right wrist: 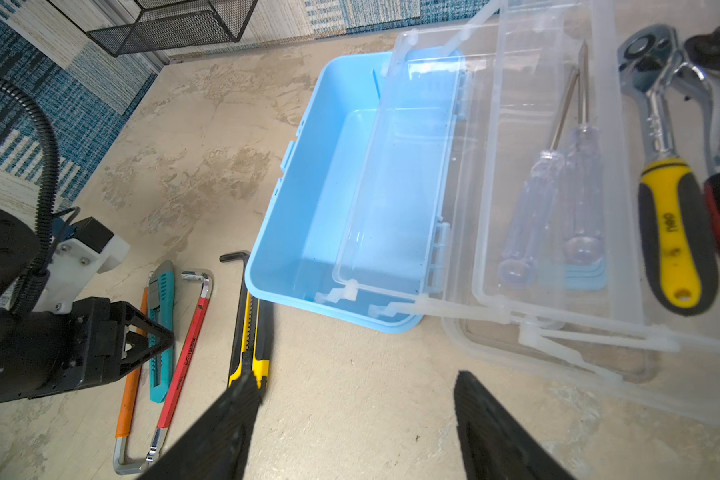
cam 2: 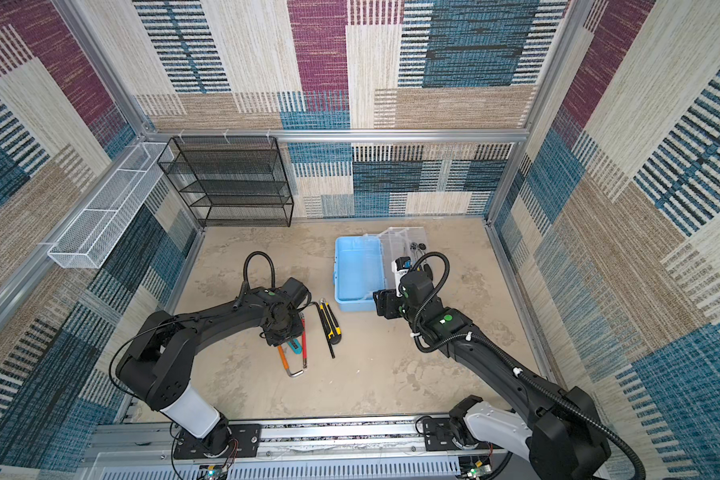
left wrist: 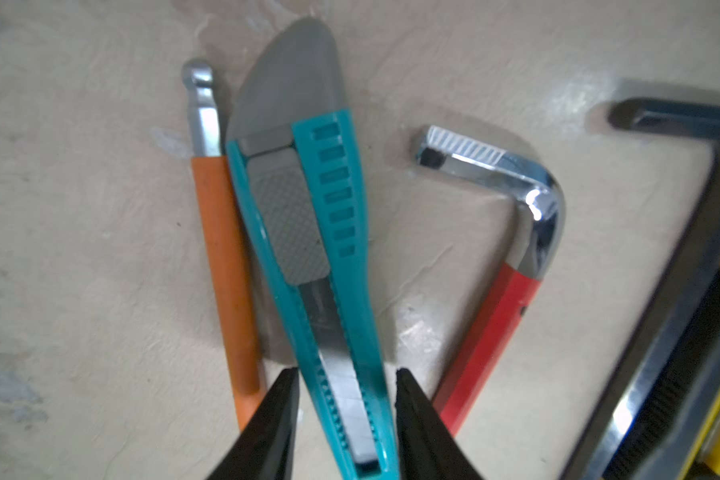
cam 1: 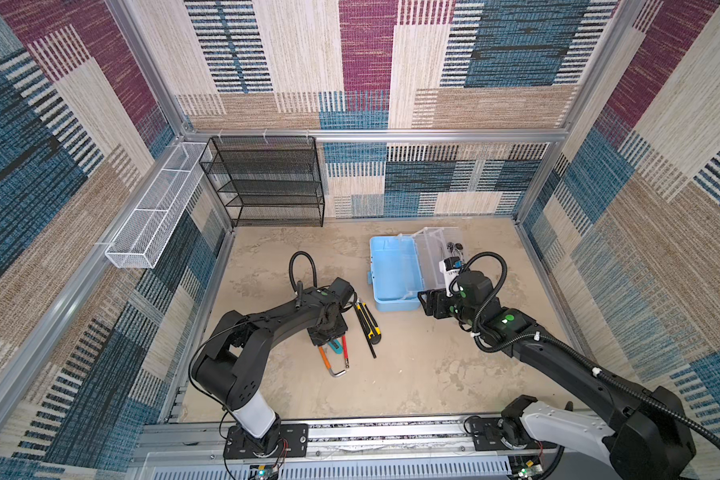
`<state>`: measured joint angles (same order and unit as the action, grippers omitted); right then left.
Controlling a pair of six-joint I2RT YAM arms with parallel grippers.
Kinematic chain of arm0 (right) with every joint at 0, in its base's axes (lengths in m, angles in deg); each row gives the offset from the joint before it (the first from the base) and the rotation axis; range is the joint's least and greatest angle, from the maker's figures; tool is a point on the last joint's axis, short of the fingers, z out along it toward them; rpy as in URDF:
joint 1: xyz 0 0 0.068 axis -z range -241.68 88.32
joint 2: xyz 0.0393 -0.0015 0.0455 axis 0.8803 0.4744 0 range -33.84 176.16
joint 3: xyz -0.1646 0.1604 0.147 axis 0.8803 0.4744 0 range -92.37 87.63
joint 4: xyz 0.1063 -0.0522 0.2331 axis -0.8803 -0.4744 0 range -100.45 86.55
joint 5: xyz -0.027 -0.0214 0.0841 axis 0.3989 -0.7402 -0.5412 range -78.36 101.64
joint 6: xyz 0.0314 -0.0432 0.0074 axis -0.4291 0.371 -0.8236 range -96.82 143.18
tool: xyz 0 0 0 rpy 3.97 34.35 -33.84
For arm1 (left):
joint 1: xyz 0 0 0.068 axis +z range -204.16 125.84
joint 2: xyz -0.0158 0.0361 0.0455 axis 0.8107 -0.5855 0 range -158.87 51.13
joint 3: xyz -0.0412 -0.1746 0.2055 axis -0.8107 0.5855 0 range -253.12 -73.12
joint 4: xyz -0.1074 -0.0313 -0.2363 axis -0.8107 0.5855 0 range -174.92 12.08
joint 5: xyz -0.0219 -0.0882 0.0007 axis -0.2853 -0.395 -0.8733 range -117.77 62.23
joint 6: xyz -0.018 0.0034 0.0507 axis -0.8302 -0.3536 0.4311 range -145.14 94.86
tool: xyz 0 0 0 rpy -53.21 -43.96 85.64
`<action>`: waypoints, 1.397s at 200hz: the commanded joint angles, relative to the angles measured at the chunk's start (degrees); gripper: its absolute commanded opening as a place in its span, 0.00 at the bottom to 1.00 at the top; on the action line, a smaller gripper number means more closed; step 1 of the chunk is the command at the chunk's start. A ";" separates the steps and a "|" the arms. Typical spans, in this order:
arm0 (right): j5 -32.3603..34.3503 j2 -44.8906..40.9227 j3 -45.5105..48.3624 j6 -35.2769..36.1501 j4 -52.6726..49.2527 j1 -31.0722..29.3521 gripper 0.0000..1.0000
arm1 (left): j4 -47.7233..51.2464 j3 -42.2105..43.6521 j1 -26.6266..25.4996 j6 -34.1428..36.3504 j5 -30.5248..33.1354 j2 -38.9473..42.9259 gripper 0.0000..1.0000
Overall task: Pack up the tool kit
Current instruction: 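Lower the left gripper over the teal utility knife and close on it, then lift the teal utility knife and carry it over the lid tray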
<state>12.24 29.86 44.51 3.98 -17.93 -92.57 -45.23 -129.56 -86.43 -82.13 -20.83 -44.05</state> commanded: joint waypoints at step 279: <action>2.96 4.66 -3.62 3.33 1.19 0.62 0.79 | 1.07 0.22 -0.42 1.20 -2.32 4.59 0.00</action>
<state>14.66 34.34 41.71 6.65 -17.86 -92.11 -44.82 -129.15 -86.72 -80.69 -23.48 -40.68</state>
